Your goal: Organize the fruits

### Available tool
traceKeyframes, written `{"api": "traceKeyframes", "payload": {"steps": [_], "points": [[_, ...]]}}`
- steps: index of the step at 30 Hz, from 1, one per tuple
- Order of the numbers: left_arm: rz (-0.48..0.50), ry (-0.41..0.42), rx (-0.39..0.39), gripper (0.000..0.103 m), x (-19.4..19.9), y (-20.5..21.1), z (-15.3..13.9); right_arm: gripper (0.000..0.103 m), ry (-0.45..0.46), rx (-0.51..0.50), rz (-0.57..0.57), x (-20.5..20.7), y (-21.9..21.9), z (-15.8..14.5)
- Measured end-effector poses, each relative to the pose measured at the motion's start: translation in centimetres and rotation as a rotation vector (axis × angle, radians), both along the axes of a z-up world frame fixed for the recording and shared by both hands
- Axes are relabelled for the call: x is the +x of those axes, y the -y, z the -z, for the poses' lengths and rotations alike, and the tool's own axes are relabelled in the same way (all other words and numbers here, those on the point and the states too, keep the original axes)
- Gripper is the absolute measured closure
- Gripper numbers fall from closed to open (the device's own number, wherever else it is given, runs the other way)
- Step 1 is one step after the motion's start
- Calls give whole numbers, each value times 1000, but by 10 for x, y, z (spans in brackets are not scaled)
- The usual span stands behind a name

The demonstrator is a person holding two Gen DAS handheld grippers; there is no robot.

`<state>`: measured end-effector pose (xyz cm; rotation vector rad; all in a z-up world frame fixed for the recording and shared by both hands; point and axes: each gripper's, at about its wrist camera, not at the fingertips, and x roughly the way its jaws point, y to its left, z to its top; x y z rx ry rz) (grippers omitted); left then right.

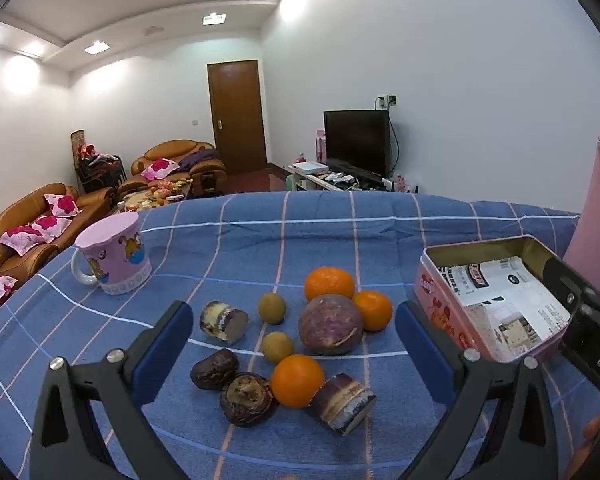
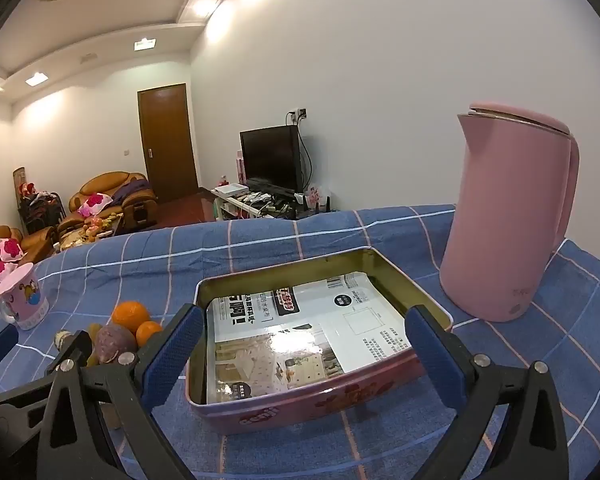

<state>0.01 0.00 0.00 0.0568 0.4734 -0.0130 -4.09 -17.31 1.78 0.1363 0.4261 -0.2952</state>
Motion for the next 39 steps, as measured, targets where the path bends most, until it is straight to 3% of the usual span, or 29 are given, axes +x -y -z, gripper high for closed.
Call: {"api": "traceKeyframes", "payload": {"steps": [39], "points": [[-1, -9, -3, 0, 0, 0, 1, 1, -6, -3, 0, 2, 0, 2]]}}
